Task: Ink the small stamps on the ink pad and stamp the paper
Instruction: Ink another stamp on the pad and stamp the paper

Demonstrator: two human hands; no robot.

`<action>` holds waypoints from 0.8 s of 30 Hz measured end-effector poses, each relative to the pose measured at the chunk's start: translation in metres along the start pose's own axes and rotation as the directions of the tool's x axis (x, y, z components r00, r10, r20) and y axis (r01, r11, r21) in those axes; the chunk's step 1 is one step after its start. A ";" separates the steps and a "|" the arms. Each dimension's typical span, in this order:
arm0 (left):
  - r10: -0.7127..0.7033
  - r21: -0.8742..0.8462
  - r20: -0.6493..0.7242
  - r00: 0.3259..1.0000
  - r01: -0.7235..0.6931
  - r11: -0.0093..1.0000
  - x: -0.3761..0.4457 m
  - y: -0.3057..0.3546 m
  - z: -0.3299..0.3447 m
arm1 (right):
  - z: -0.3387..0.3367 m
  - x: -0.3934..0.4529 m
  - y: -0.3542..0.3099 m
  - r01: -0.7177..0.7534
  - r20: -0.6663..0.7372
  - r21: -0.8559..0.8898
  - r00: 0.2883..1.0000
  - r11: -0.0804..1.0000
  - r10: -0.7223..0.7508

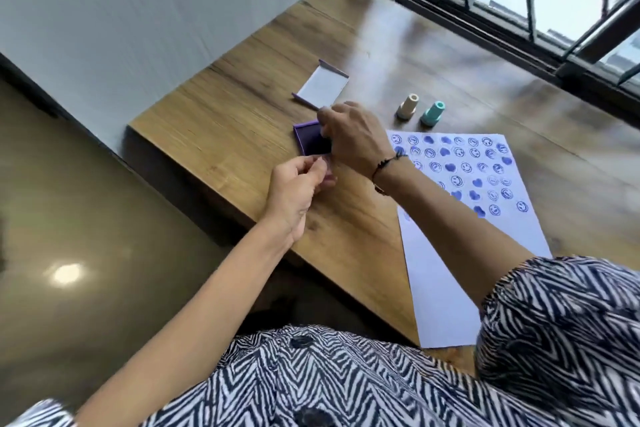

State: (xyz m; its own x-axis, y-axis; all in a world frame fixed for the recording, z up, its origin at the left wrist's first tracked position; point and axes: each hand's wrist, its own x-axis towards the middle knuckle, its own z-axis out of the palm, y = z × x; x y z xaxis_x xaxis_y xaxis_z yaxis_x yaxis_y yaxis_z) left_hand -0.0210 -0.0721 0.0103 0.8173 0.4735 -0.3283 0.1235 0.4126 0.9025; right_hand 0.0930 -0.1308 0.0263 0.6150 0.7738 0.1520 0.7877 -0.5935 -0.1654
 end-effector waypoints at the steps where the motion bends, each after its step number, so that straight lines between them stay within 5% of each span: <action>1: -0.003 0.000 -0.006 1.000 0.003 1.000 -0.001 -0.001 -0.001 | -0.005 0.005 0.002 0.004 0.010 0.018 1.000 1.000 -0.004; 5: -0.002 -0.004 -0.004 1.000 0.002 1.000 0.000 -0.003 -0.005 | -0.008 0.004 0.007 0.036 -0.076 0.024 0.996 0.999 -0.034; 9: 0.016 -0.010 -0.009 1.000 -0.016 1.000 -0.004 -0.005 -0.006 | -0.009 0.006 0.005 -0.006 0.085 0.047 0.996 0.999 0.002; 13: 0.018 -0.021 -0.011 1.000 -0.018 1.000 -0.002 -0.005 -0.005 | -0.011 0.005 0.005 0.000 -0.021 0.090 1.000 0.996 0.002; 17: 0.016 0.007 -0.026 1.000 -0.016 1.000 -0.003 -0.007 -0.002 | -0.008 0.003 0.003 -0.079 0.073 0.126 0.995 0.989 0.071; 21: 0.001 0.034 -0.025 1.000 0.000 0.999 0.002 -0.006 -0.001 | -0.005 0.001 0.002 -0.109 -0.059 0.116 0.991 0.987 0.116; 24: 0.024 0.051 -0.028 0.999 -0.023 0.998 0.001 -0.008 0.001 | -0.003 -0.004 -0.002 -0.149 0.088 0.097 0.986 0.984 0.141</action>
State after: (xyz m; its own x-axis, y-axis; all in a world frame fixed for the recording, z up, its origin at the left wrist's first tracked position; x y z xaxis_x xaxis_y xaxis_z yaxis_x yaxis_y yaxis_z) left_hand -0.0208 -0.0760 0.0028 0.8042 0.5046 -0.3141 0.1337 0.3613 0.9228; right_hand 0.0895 -0.1331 0.0287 0.7139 0.6991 0.0405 0.6797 -0.6778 -0.2803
